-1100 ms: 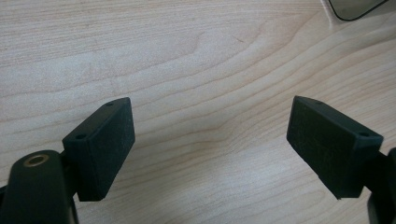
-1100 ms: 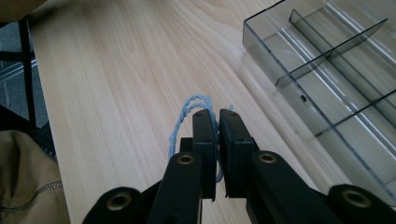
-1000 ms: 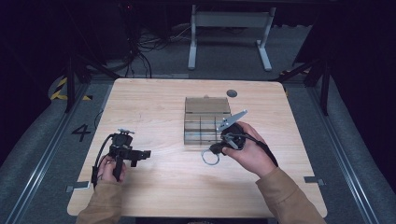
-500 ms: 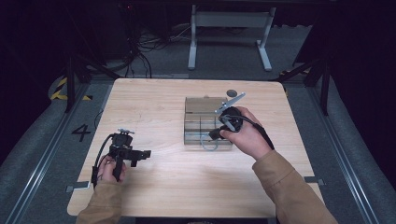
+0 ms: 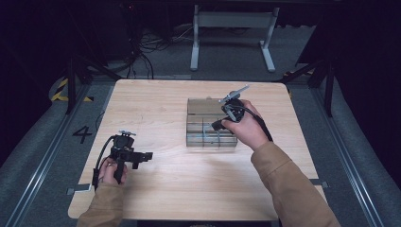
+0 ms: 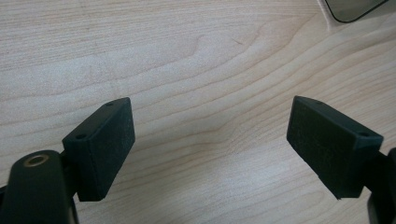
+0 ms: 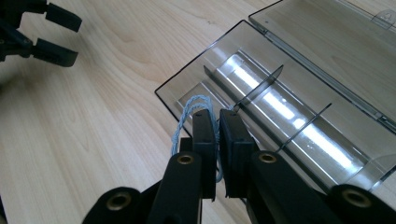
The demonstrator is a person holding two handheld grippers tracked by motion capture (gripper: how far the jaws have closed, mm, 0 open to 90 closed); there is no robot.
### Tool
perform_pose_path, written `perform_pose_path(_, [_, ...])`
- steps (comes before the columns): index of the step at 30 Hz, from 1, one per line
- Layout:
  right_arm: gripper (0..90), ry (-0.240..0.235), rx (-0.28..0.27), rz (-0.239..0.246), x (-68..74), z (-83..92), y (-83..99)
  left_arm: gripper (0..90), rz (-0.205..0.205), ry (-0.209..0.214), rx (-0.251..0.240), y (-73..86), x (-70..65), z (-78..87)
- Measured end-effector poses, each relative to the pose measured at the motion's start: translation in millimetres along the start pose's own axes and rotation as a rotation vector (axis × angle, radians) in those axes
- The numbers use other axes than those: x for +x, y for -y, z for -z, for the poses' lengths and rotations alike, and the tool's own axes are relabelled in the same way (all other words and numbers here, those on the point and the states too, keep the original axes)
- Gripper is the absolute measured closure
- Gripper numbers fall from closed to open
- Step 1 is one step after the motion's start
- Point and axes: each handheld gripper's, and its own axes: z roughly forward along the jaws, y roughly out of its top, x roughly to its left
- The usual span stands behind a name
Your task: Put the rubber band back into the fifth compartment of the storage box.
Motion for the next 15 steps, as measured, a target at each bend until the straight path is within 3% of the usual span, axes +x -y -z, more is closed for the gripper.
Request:
perform_pose_path(10, [86.3, 0.023, -0.004, -0.036, -12.3, -13.7, -4.9, 15.8, 0.001, 0.0, -0.001, 0.0, 0.2, -0.1])
perform_pose_path(15, [86.3, -0.029, -0.044, -0.092, -19.6, -13.5, -4.1, 15.9, 0.002, 0.0, -0.001, 0.0, 0.6, 0.1])
